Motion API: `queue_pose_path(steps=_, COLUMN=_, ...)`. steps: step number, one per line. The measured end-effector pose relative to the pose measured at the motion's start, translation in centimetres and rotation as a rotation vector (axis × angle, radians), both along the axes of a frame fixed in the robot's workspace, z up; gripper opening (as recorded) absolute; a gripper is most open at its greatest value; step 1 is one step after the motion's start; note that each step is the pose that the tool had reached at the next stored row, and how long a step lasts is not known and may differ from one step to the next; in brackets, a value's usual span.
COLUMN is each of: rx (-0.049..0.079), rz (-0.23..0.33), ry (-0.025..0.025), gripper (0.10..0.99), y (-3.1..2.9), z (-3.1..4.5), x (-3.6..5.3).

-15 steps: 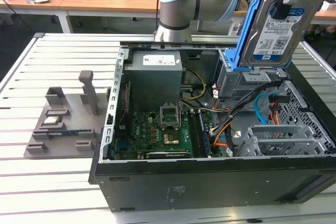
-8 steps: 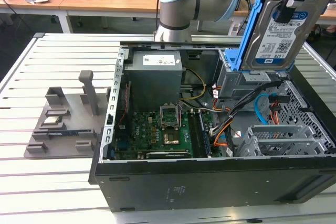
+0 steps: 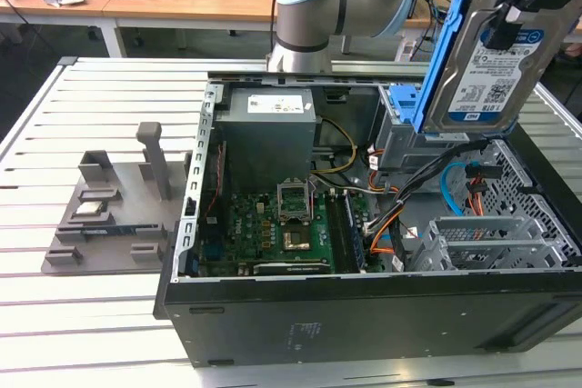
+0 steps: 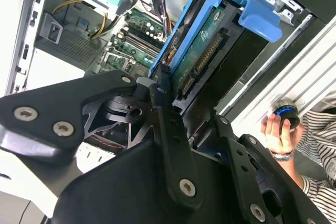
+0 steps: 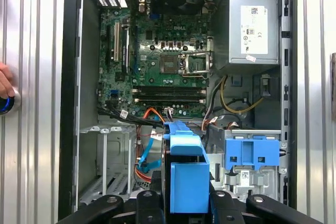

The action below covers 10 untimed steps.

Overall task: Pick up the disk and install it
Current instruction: 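Pick up the disk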

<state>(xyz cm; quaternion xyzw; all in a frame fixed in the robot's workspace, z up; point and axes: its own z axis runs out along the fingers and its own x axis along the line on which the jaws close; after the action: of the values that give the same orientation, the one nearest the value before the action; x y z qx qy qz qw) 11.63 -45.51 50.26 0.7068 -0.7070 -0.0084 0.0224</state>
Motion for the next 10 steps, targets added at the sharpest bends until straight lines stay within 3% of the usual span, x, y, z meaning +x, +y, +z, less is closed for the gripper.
queue_pose_path(steps=10, rx=0.000, rz=0.000, ry=0.0000, gripper=0.365, y=-1.43, z=-0.02, x=0.00)
